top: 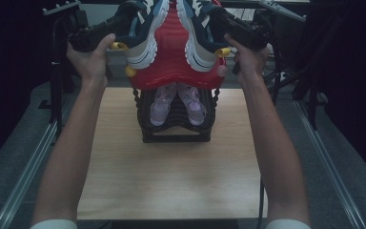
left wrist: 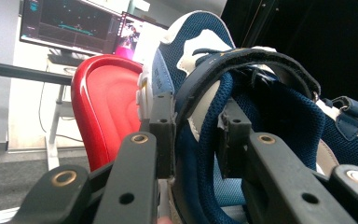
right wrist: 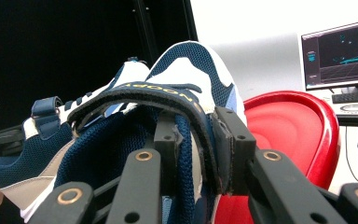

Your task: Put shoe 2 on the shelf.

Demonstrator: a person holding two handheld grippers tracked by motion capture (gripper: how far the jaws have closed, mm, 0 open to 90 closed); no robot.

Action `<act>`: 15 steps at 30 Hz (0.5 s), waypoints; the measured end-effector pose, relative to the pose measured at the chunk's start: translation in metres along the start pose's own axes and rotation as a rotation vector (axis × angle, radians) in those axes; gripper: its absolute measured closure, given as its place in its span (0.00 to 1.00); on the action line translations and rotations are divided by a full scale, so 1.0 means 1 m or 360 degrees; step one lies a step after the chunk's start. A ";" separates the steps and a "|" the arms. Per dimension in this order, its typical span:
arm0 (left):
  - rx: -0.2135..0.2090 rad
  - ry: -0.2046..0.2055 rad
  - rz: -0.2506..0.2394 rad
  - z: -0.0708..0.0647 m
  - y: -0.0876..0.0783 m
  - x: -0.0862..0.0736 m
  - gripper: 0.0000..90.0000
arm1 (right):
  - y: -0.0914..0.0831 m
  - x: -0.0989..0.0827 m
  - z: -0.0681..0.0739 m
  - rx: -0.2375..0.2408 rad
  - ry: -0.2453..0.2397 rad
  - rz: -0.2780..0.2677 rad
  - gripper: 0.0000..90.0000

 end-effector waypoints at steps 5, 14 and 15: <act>0.0037 0.0003 0.0001 0.003 0.009 -0.005 0.80 | 0.007 -0.005 -0.004 -0.0044 -0.0028 0.0027 0.80; 0.0059 0.0008 0.0008 0.003 0.021 -0.008 0.80 | 0.018 -0.010 -0.012 -0.0108 -0.0085 0.0067 0.80; 0.0060 0.0005 0.0015 0.002 0.024 -0.010 0.80 | 0.019 -0.011 -0.012 -0.0112 -0.0086 0.0075 0.80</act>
Point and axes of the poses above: each handheld gripper's, and its own axes: y roughly forward along the jaws, x roughly out of its top, z roughly to its left, the point moved 2 cm from there along y, roughly forward along the jaws
